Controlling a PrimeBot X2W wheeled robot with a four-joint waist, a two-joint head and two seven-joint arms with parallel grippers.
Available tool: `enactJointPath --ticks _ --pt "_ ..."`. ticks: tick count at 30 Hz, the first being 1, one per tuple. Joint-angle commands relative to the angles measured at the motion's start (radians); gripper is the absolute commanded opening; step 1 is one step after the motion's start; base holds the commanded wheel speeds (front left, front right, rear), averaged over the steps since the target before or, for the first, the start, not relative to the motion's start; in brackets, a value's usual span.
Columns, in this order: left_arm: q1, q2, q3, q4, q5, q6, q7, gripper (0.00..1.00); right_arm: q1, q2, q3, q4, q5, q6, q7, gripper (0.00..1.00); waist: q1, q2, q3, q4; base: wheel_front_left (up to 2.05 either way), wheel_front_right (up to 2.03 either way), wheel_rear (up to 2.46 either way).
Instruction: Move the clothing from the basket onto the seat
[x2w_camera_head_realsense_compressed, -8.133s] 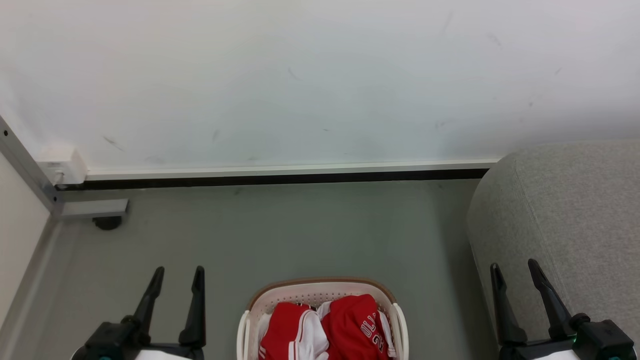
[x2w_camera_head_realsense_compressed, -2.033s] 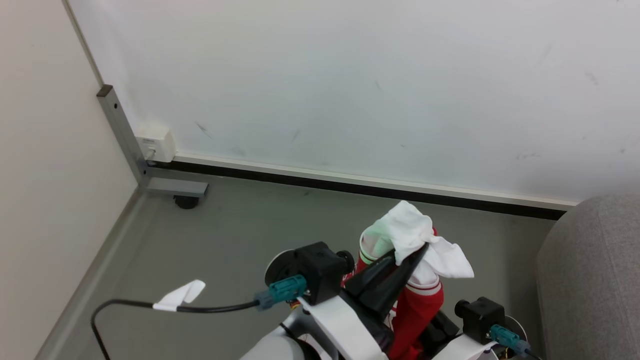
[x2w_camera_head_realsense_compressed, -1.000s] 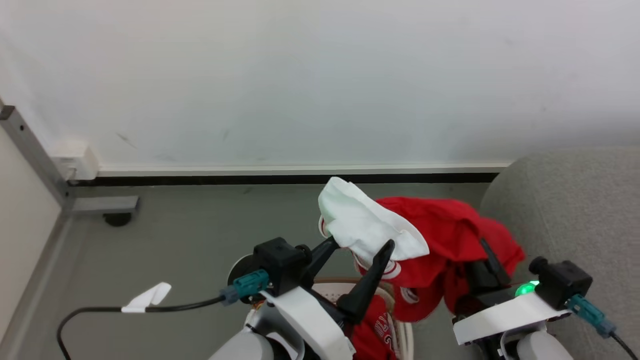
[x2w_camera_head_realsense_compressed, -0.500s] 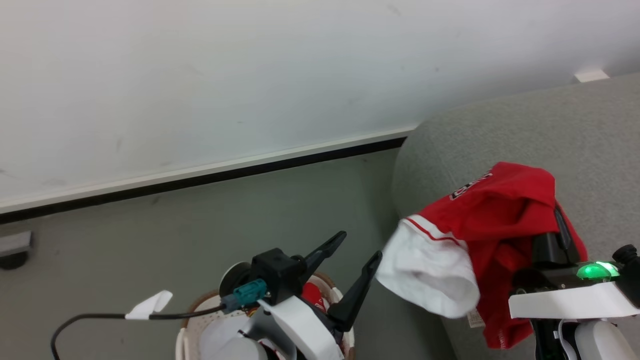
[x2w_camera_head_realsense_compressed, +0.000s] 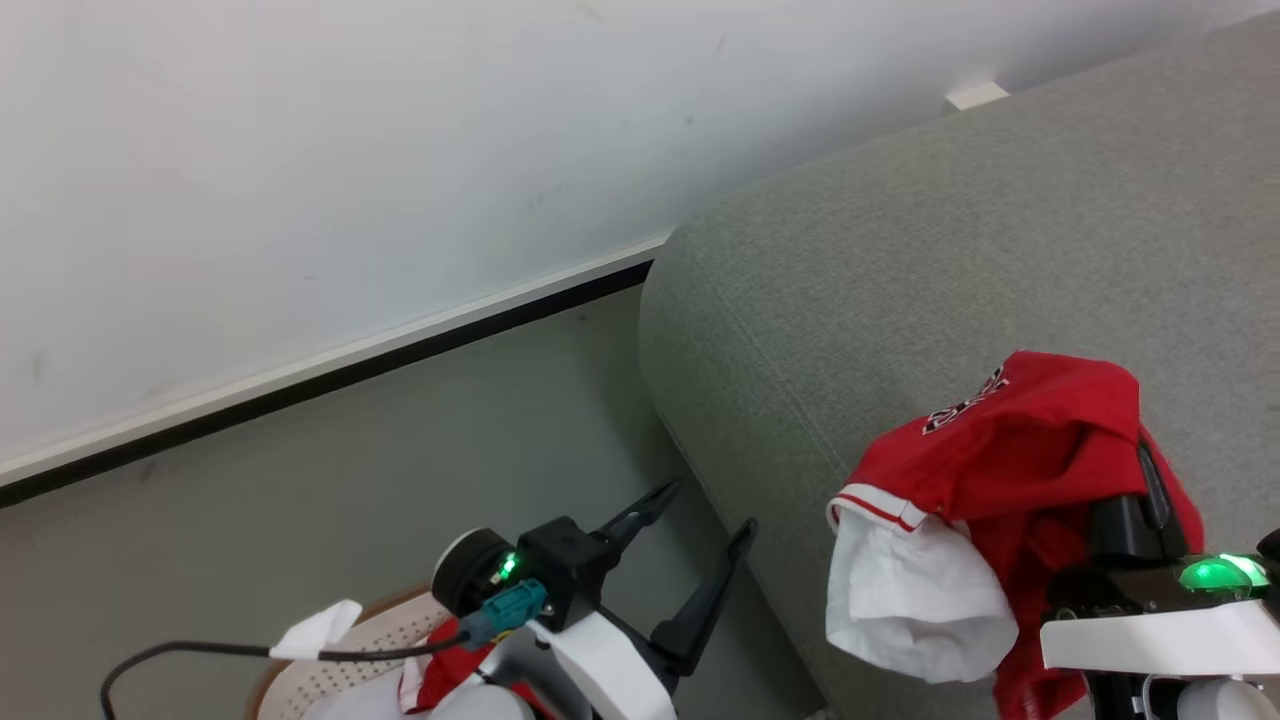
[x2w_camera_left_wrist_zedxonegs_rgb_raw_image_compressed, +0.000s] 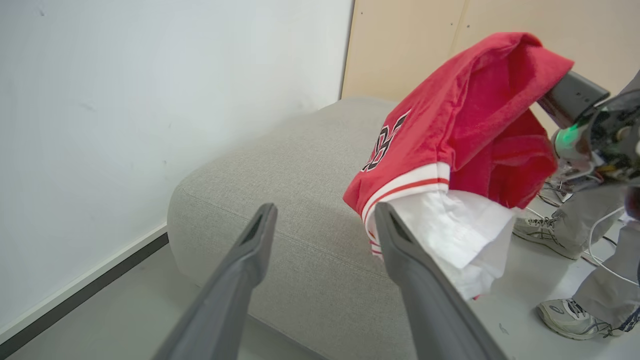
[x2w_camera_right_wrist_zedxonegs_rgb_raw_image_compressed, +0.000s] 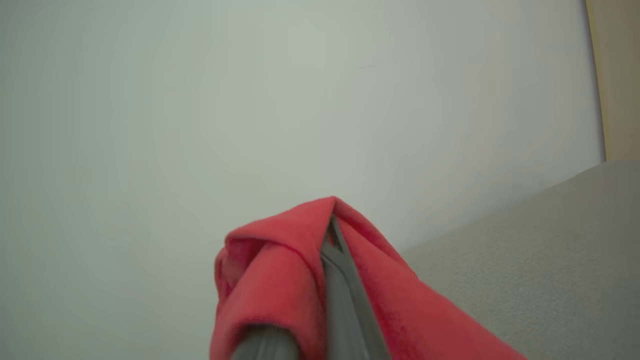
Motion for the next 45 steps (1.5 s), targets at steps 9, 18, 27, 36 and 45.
enactJointPath --ticks 9,18,27,36,45 --pt "-0.015 -0.004 -0.010 0.021 0.020 0.003 -0.019 1.00 0.000 -0.001 -0.014 -0.039 -0.002 0.000 0.030 0.00 0.0000 -0.0001 0.003 -0.028 0.00 0.00 0.00" --pt "-0.038 0.006 -0.022 0.013 0.035 0.007 -0.017 1.00 -0.084 -0.033 -0.022 -0.014 -0.001 0.000 0.082 0.00 0.0000 -0.0001 0.046 0.012 0.00 0.00 0.00" --pt "-0.110 0.061 -0.019 -0.043 0.083 0.000 0.025 1.00 -0.353 -0.137 -0.058 0.132 0.050 0.000 0.130 0.00 0.0000 -0.0001 0.209 0.082 0.00 0.00 0.00" --pt "-0.194 0.108 -0.005 -0.101 0.100 -0.023 0.069 1.00 -0.668 -0.246 -0.119 0.383 0.071 0.000 0.134 0.00 0.0000 -0.0001 0.391 0.153 0.00 0.00 0.00" --pt "-0.246 0.135 0.008 -0.126 0.109 -0.033 0.084 1.00 -0.897 -0.362 -0.153 0.638 0.016 0.000 0.136 0.00 0.0000 -0.0001 0.516 0.208 0.00 0.00 0.00"
